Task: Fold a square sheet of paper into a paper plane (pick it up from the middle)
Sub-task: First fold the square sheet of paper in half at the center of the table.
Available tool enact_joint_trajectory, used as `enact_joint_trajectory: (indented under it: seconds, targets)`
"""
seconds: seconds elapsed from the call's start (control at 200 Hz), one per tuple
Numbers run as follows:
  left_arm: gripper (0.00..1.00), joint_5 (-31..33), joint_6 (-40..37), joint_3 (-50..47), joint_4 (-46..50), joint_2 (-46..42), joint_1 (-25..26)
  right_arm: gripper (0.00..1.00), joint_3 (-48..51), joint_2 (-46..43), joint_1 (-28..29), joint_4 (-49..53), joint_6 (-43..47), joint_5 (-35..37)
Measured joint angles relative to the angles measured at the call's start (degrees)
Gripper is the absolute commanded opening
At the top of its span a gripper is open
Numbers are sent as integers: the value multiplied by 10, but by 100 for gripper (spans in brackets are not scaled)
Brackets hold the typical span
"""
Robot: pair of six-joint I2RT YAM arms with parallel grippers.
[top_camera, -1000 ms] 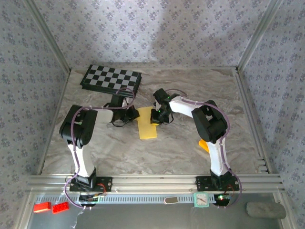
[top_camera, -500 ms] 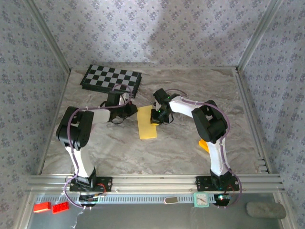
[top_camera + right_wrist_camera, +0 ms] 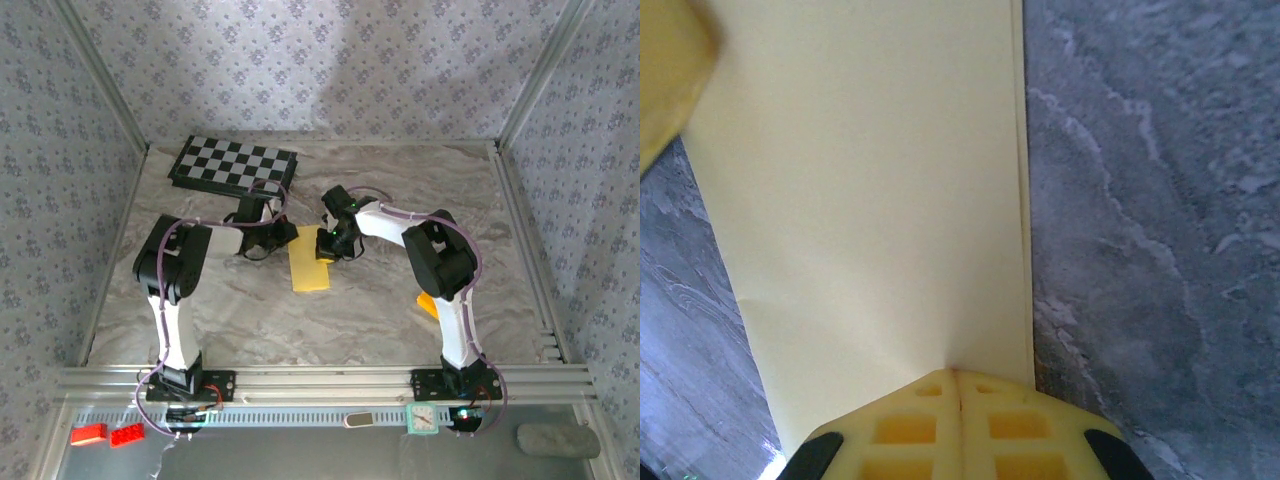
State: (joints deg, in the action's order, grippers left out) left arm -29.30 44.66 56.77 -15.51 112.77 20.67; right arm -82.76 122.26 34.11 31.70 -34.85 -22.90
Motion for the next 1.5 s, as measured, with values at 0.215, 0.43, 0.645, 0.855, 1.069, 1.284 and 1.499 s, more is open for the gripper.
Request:
enact_joint_trajectory:
  seconds: [0.215, 0.43, 0.645, 0.855, 1.069, 1.284, 1.499]
  targets:
    - [2, 17, 4, 18, 21, 6, -20, 5, 0, 0, 0, 0, 0, 0]
    - [2, 47, -12, 47, 68, 9, -33, 4, 0, 0, 0, 0, 0, 0]
    - [3, 65, -26, 73, 108, 5, -41, 5, 7, -8, 0, -8, 0, 1]
    - [12, 76, -5, 26, 125, -89, -40, 5, 8, -22, -1, -14, -6, -2]
    - [25, 80, 47, -86, 114, -226, -13, 9, 3, -33, 0, -4, -28, 6]
    - [27, 65, 96, -166, 111, -265, 31, 11, 26, -96, 0, -42, -33, 10]
    - [17, 28, 142, -170, 73, -251, 66, 10, 31, -104, 0, -90, -33, 1]
